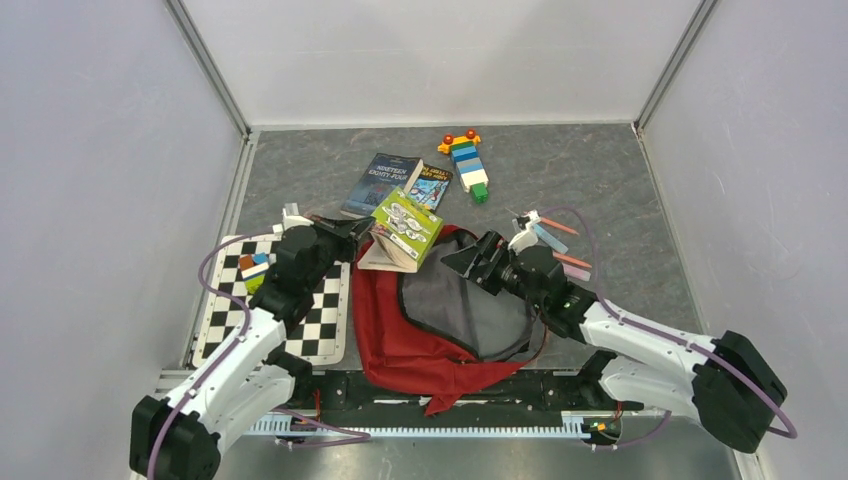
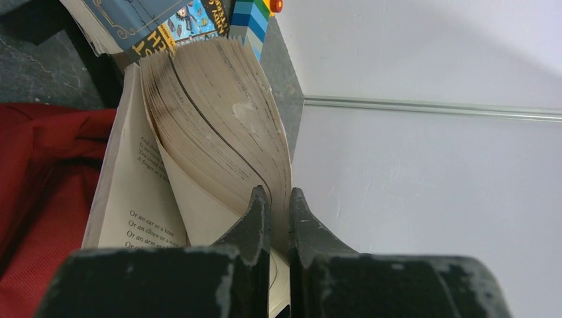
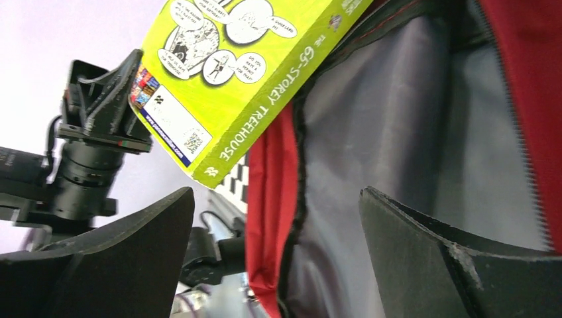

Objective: Pack the student bag
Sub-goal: Pick up the book from the center of the board.

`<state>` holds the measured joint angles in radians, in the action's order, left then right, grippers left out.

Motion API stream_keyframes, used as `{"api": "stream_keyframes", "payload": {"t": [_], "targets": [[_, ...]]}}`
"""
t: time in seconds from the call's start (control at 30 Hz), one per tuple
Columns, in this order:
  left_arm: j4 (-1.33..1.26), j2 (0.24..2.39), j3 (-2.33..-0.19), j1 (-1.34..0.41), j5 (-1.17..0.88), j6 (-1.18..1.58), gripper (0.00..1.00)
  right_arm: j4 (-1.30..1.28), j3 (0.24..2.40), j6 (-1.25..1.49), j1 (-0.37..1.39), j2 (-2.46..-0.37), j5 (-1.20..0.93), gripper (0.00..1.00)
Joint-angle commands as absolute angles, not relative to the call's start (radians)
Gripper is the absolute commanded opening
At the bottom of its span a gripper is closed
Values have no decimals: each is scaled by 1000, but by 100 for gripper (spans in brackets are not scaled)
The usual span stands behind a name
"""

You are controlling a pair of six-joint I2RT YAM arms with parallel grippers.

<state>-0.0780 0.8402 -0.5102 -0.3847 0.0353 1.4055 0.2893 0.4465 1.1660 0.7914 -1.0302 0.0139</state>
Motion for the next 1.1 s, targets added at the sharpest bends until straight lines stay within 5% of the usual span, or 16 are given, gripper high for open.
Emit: {"api": "stream_keyframes", "payload": {"t": [0.0,0.7,0.9,1.07], "targets": [[-126,782,-522,-397,63,1513,2,483,454,1344,790,-1100,-112,98],[-43,642,-477,-410,14,1612,2,685,687,1595,827,-1470,-224,99],[-10,626,-484,-412,-31,1571,2,699,753,1555,828,-1514,-179,73],[31,609,-469,-412,-77,1519,2,650,779,1444,828,-1471,-110,38]]}}
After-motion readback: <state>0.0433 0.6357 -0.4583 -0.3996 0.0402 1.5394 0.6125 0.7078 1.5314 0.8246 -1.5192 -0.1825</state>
